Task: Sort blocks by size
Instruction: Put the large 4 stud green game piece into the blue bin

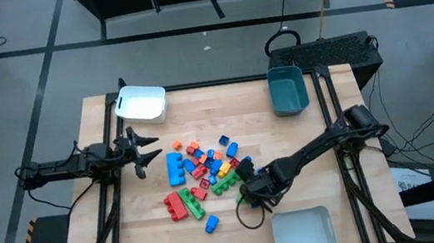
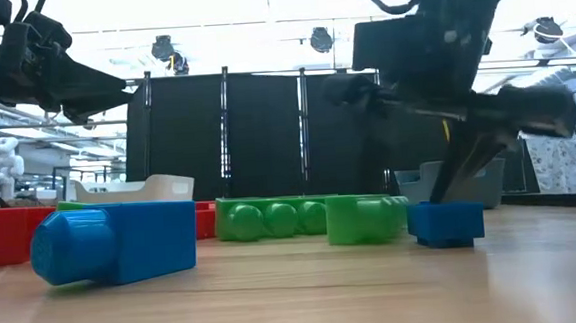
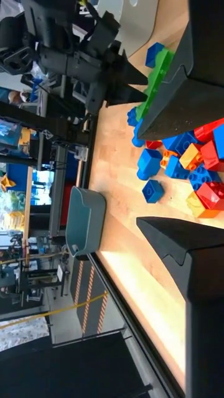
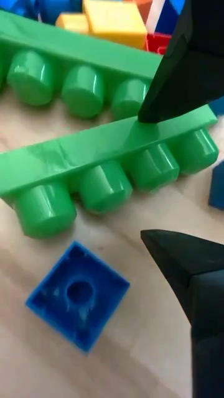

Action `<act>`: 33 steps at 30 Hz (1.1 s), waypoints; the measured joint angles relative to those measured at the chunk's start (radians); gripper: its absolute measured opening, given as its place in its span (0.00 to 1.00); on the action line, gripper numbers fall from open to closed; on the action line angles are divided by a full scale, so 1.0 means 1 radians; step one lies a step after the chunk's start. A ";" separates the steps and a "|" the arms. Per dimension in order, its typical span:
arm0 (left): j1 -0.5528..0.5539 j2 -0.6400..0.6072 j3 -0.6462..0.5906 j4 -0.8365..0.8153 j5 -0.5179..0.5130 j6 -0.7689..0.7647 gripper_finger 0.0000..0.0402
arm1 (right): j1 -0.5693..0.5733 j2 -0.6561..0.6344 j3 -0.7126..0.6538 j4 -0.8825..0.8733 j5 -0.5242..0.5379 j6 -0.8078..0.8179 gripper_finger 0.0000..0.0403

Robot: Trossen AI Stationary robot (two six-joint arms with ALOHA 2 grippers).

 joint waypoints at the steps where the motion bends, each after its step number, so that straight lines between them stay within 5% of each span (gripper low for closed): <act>1: 0.000 0.000 0.000 -0.001 0.000 0.000 0.53 | 0.000 0.002 0.000 0.000 0.019 0.000 0.69; 15: 0.000 0.001 0.000 -0.003 0.000 0.001 0.53 | -0.003 -0.001 0.081 -0.045 0.089 -0.066 0.69; 33: 0.000 0.001 -0.001 -0.003 0.000 0.002 0.53 | -0.059 0.002 0.056 -0.029 -0.035 -0.021 0.69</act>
